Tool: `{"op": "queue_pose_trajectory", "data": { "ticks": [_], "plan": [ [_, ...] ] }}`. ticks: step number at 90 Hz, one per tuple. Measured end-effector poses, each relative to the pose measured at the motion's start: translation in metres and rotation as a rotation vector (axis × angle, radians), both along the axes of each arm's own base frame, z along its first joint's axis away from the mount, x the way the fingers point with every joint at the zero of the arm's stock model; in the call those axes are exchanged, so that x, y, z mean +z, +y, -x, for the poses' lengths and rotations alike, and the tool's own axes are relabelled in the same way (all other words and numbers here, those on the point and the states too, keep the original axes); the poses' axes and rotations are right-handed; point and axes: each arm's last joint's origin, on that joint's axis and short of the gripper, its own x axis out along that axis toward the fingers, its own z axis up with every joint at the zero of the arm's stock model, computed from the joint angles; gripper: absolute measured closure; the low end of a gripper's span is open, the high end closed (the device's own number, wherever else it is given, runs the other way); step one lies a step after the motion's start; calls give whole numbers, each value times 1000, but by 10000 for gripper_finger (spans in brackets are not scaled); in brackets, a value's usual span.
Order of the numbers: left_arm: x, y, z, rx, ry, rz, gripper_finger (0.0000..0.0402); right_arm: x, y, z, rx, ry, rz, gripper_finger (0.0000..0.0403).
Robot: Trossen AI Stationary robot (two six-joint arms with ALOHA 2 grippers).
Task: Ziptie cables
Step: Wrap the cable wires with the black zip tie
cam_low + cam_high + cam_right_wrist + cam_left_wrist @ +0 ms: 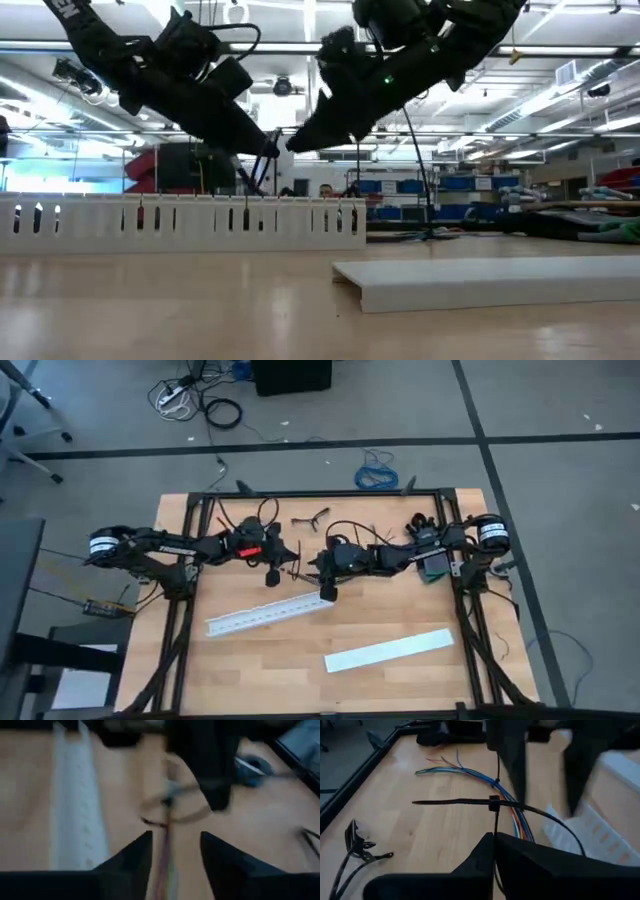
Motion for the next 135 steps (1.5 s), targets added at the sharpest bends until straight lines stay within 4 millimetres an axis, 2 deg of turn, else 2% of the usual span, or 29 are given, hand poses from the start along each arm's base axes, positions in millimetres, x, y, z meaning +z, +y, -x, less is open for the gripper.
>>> {"op": "queue_pose_trajectory", "data": {
  "ticks": [9, 22, 34, 45, 68, 86, 114, 122, 135],
  "plan": [
    [-2, 0, 1, -14, 23, -30, 402, 4, -11, -1, 13, -48, -37, 190],
    [-3, -4, 0, -24, 49, -126, 402, 6, -43, 1, -20, -70, -123, 161],
    [-2, -7, -1, -9, 58, -251, 402, 6, -69, 6, 18, -84, -244, 148],
    [0, -8, -3, 11, 61, -351, 402, 10, -82, 9, 106, -118, -330, 148],
    [5, -16, -6, 0, 33, -477, 402, 14, -85, 9, 112, -154, -332, 162],
    [-3, -21, -9, -33, 68, -472, 402, 18, -84, 7, 74, -206, -284, 169],
    [-3, -22, -12, -17, 36, -484, 402, 12, -82, 7, 39, -146, -247, 203],
    [-2, -22, -13, -17, 34, -484, 402, 10, -83, 8, -18, -133, -223, 205],
    [-2, -23, -13, -11, 36, -489, 402, 11, -85, 8, -7, -138, -229, 200]
  ]
}}
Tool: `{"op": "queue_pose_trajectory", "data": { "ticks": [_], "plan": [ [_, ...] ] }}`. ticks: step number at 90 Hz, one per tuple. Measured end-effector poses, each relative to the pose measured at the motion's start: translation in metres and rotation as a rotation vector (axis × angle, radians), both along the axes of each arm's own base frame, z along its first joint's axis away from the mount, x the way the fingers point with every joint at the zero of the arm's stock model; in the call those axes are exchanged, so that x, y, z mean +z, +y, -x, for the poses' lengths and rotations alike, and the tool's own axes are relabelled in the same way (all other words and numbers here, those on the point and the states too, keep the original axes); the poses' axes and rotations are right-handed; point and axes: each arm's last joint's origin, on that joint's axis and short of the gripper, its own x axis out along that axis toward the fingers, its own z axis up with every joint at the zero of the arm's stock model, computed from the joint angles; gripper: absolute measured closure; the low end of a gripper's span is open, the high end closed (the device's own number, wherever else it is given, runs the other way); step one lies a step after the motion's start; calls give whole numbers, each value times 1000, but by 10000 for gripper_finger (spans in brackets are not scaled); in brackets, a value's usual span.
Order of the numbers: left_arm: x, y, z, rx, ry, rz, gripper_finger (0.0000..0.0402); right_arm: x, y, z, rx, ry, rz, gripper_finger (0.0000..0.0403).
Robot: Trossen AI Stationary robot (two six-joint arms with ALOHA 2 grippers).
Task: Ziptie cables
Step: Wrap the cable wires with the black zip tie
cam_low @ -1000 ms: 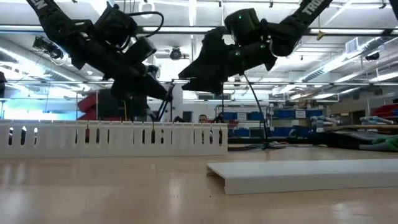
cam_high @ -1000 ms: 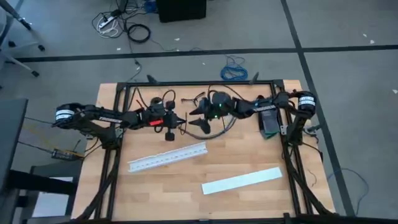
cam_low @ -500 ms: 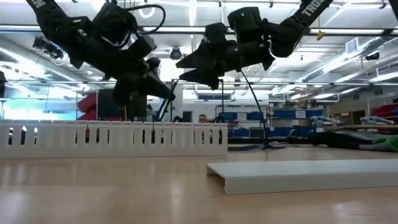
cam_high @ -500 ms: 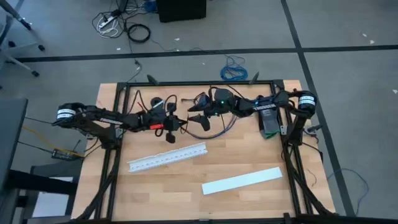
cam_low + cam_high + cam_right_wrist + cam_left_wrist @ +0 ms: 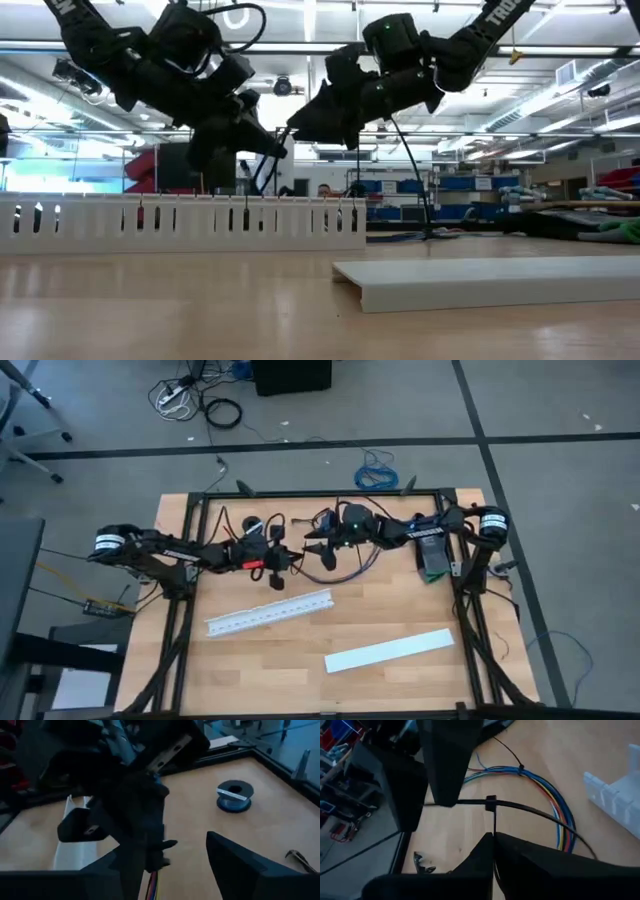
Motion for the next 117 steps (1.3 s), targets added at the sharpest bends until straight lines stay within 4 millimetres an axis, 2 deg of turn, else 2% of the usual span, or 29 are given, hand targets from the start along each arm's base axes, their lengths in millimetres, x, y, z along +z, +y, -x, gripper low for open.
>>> {"op": "queue_pose_trajectory", "data": {
  "ticks": [14, 29, 41, 56, 60, 96, 117],
  "plan": [
    [0, 0, 0, 9, 0, -4, 402, 1, 3, -1, 17, -5, -1, 209],
    [0, 0, 0, 11, 0, -5, 401, 1, 7, -2, 30, -11, 1, 243],
    [0, 0, 0, 12, 0, -5, 402, 1, 10, -3, 41, -14, 30, 289],
    [0, 0, 0, 13, 0, -6, 402, 2, 11, -3, 45, -20, 57, 380],
    [0, 0, 0, 14, 0, -6, 402, 2, 11, -3, 48, -19, 68, 393],
    [1, 1, 0, 55, -15, 26, 398, -3, 11, -2, 34, 36, 91, 402],
    [-1, 2, 7, 159, 9, 169, 353, -6, 10, 0, -2, 79, 95, 402]
  ]
}}
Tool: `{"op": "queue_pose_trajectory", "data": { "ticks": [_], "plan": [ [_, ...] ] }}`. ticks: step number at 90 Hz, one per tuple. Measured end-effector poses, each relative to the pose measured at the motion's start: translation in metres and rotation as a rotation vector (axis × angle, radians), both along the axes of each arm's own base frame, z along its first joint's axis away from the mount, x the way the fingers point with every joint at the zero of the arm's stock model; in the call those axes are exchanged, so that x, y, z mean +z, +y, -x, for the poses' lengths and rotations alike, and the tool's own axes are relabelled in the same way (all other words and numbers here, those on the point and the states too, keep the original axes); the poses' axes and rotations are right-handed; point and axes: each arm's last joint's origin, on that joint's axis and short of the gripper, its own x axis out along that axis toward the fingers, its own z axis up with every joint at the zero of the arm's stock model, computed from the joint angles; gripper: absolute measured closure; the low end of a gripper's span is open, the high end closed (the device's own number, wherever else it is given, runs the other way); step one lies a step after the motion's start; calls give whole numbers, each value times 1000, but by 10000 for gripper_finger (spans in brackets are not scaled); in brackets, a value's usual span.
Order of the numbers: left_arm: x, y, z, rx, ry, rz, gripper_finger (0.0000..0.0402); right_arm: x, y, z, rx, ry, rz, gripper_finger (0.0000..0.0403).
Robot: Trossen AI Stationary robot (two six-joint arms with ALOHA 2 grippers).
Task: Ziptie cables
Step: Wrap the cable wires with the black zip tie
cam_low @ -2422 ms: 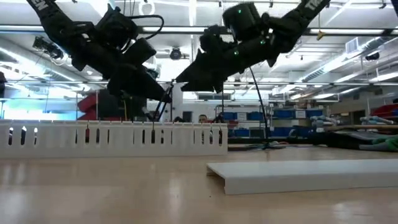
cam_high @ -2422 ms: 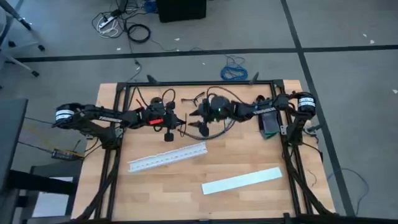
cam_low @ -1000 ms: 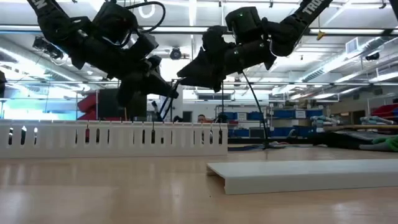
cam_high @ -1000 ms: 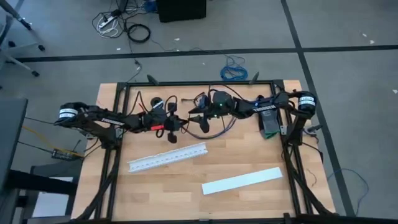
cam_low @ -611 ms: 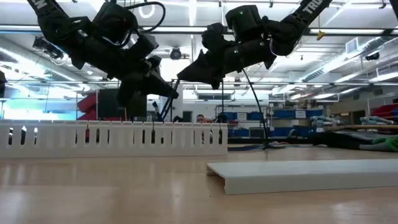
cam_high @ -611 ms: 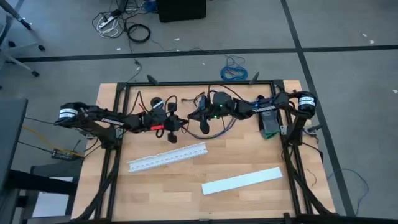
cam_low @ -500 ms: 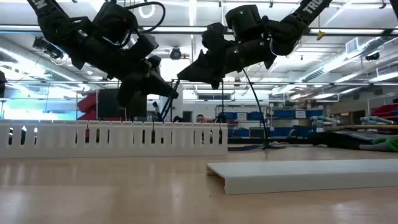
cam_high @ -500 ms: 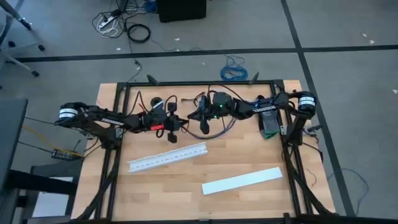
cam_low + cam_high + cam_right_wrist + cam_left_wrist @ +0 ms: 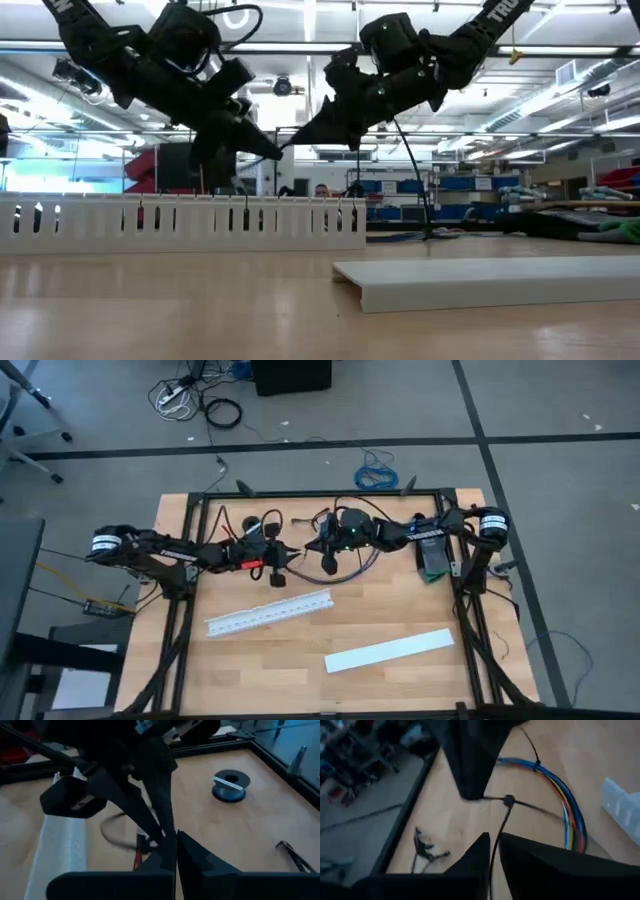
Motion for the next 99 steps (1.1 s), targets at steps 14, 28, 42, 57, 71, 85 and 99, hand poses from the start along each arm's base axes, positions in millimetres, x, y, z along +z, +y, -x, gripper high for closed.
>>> {"op": "queue_pose_trajectory", "data": {
  "ticks": [14, 28, 42, 57, 71, 85, 99],
  "plan": [
    [-9, -1, 9, 37, 135, 48, 304, 0, 0, 0, 4, 0, -1, 402],
    [-9, 0, 10, 73, 133, 65, 264, 0, 0, 0, 10, -1, -4, 403],
    [-8, 5, 12, 201, 117, 39, 244, -1, 2, 0, 14, 10, -7, 403],
    [-12, 25, 19, 301, 69, 293, 234, -2, 7, -1, 4, 26, -1, 403],
    [-10, 38, 21, 292, -11, 457, 226, -2, 11, -1, 0, 24, 5, 403],
    [-11, 46, 23, 288, -25, 519, 223, -2, 11, -2, 3, 22, 15, 403],
    [-12, 57, 25, 259, -55, 626, 223, -1, 11, -2, 11, 11, 23, 403]
  ]
}}
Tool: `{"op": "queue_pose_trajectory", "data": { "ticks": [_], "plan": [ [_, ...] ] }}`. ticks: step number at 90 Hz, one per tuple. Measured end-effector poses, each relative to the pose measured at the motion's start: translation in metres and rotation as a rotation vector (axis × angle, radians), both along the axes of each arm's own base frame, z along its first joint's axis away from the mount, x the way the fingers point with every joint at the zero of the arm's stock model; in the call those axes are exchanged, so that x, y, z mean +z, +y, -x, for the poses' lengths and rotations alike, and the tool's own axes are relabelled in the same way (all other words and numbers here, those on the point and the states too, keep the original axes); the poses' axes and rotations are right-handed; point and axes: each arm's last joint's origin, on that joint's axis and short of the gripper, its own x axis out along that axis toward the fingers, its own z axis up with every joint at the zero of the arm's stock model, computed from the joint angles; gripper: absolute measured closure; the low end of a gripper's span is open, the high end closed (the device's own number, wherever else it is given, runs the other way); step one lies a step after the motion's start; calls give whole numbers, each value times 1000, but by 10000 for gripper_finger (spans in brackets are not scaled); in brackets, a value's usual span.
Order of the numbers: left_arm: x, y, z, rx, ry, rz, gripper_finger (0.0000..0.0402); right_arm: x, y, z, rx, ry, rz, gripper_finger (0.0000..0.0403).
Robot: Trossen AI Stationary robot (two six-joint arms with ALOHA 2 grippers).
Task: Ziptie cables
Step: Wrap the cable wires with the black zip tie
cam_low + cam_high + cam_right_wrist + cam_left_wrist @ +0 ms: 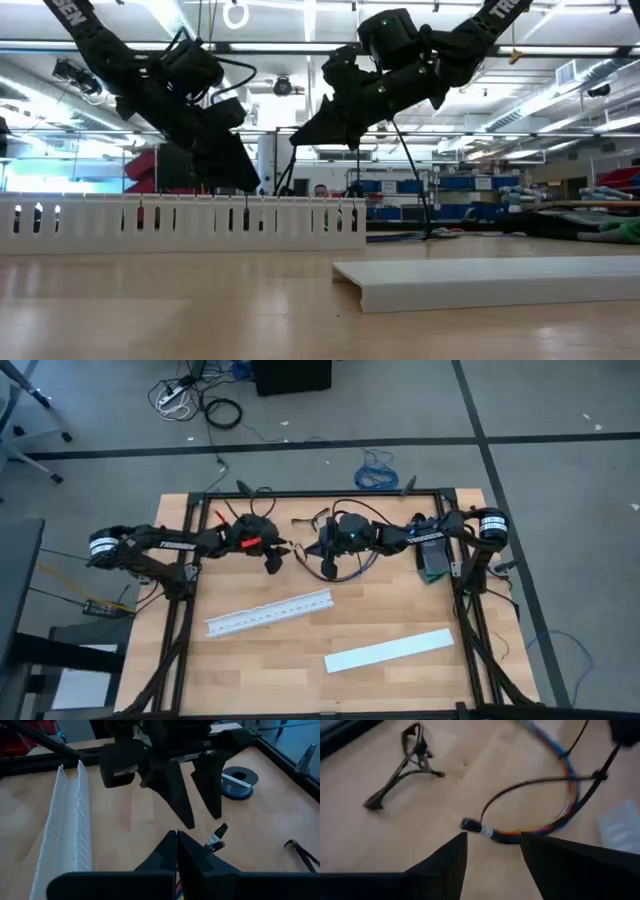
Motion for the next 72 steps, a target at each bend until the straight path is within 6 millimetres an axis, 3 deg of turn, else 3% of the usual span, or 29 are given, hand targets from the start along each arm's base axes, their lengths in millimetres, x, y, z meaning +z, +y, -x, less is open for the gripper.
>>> {"op": "queue_pose_trajectory", "data": {
  "ticks": [20, 72],
  "plan": [
    [-8, 18, 5, 2, -38, 121, 223, 2, 4, -1, 20, -20, 1, 403],
    [-5, 18, 0, -46, -105, 142, 223, 3, 5, -2, 37, -40, 1, 402]
  ]
}}
